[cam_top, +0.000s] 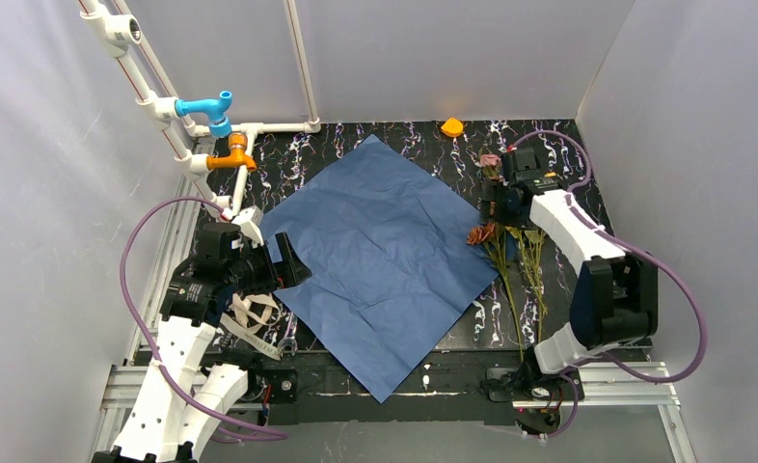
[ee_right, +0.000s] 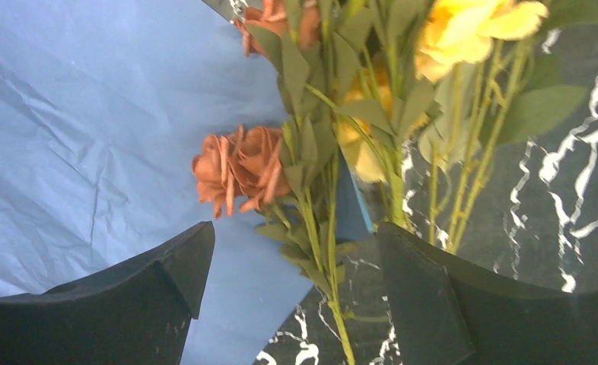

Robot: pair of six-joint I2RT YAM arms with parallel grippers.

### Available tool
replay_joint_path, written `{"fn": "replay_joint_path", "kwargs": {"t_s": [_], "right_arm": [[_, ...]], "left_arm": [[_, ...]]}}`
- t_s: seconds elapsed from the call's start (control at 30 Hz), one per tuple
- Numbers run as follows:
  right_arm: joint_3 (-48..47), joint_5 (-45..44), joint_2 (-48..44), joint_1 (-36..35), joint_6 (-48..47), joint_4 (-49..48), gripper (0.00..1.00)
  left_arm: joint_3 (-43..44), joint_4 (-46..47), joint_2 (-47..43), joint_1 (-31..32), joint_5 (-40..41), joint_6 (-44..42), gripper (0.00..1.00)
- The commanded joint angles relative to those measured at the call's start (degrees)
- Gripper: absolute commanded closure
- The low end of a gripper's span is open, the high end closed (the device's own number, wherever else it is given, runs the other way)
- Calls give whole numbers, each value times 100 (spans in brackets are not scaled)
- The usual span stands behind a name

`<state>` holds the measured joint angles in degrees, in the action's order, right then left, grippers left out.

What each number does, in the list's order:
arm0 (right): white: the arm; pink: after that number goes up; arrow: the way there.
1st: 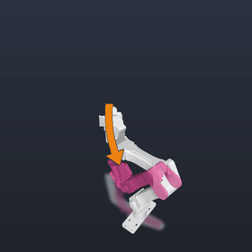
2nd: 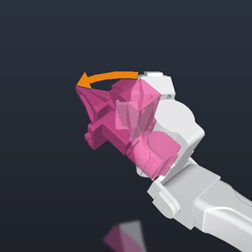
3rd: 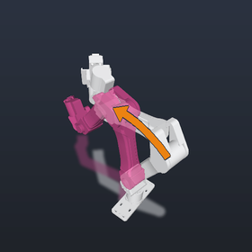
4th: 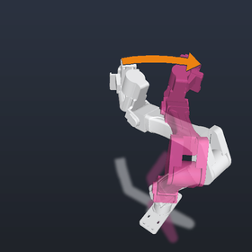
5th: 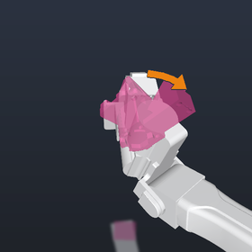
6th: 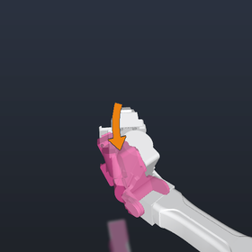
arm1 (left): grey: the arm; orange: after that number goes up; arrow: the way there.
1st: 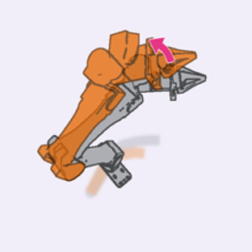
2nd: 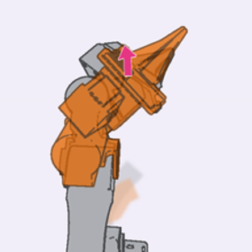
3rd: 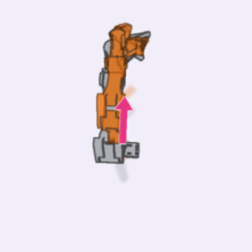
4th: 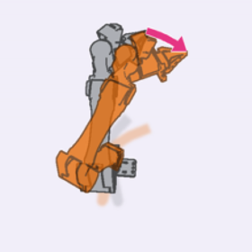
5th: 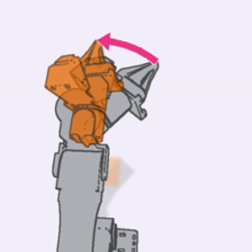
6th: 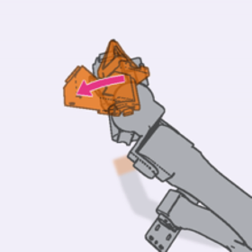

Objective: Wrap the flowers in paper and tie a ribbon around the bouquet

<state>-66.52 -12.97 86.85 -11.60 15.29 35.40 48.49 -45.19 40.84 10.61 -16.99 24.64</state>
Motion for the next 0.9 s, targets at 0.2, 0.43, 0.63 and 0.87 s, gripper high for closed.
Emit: {"fn": "replay_joint_path", "kwargs": {"t_s": [0.2, 0.43, 0.63, 0.87], "right_arm": [[-162, -11, 1063, -163, 9, -484, 23], [-220, -196, 1463, -185, -134, -474, 58], [-547, -316, 1280, -204, -226, -187, 93], [-1546, -152, 510, -327, -45, 429, 99]], "left_arm": [[-33, -25, -63, -35, 7, -58, 8], [-33, -25, -59, -35, 12, -56, 8], [-33, -29, -59, -33, 12, -56, 9], [-28, -25, -63, -33, 25, -63, 9]]}}
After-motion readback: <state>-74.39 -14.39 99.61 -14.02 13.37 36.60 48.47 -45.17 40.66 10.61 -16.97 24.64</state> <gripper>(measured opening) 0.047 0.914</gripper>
